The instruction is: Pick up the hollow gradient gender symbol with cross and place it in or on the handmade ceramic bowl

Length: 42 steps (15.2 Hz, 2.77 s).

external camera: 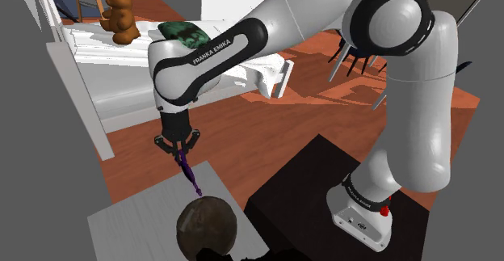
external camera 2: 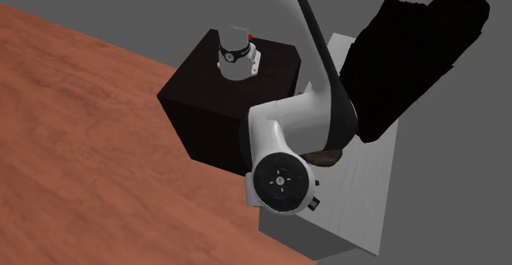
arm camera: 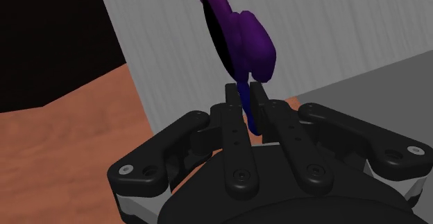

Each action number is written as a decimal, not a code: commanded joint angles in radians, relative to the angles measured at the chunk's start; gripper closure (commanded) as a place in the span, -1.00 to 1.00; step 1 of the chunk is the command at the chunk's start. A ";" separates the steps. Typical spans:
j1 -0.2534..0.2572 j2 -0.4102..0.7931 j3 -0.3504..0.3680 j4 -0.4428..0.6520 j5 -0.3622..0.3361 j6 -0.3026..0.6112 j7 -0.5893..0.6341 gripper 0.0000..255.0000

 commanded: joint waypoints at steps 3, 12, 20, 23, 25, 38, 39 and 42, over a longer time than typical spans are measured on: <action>0.010 -0.082 0.026 -0.128 0.030 0.055 0.018 1.00; 0.062 -0.259 0.115 -0.432 0.136 0.214 0.073 1.00; 0.078 -0.161 0.100 -0.431 0.113 0.307 0.067 1.00; 0.084 -0.122 0.092 -0.427 0.104 0.340 0.065 1.00; 0.089 -0.099 0.088 -0.424 0.099 0.360 0.063 1.00; 0.090 -0.084 0.088 -0.423 0.095 0.373 0.064 -1.00; 0.087 -0.099 0.090 -0.424 0.098 0.360 0.064 -1.00; 0.060 -0.173 0.094 -0.406 0.105 0.265 0.058 -1.00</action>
